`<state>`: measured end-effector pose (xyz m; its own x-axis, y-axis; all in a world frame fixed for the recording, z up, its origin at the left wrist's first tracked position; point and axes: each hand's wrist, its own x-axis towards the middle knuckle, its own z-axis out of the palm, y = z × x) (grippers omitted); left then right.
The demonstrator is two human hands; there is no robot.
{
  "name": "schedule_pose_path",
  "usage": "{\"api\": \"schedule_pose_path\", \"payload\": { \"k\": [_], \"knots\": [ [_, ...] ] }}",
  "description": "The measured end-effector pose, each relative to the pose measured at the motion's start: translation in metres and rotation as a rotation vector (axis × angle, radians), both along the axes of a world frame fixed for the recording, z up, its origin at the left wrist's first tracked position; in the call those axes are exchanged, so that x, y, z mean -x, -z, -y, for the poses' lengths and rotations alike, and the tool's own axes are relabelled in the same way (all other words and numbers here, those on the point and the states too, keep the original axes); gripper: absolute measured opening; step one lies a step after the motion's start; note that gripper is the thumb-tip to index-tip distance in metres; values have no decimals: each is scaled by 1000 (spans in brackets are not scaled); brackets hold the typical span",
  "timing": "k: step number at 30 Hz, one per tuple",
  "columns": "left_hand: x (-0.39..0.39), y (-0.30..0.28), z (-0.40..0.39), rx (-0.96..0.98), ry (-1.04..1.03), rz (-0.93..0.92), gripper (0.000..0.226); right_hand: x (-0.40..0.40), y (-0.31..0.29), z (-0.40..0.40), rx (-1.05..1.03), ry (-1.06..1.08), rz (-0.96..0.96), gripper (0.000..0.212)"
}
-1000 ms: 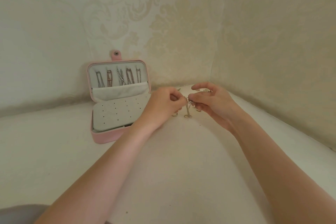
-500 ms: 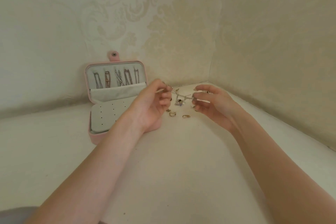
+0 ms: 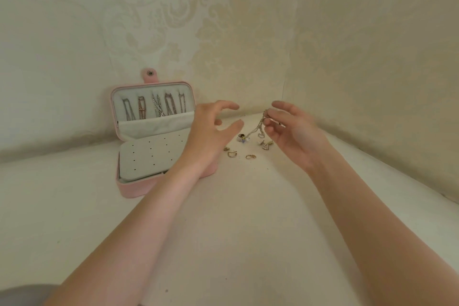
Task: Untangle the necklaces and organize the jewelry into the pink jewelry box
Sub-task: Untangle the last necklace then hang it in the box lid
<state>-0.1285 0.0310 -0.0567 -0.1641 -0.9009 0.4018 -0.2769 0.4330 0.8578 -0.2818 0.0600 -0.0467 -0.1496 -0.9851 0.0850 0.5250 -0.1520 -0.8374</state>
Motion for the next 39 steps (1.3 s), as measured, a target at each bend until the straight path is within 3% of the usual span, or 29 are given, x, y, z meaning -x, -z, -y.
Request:
{"api": "schedule_pose_path", "payload": {
  "k": [4, 15, 23, 31, 39],
  "knots": [
    [4, 3, -3, -47, 207, -101, 13, -5, -3, -2, 39, -62, -37, 20],
    [5, -2, -7, -201, 220, -298, 8, -6, -3, -4, 67, -90, -187, 20],
    [7, 0, -6, -152, 203, -212, 16, -8, -1, -4, 87, 3, -473, 25],
    [4, 2, -3, -24, 248, -64, 16, 0, -1, -5, 46, -94, -420, 30],
    [8, 1, -4, -76, 214, -122, 20, -3, -1, -3, 12, -148, -425, 29]
  ]
}}
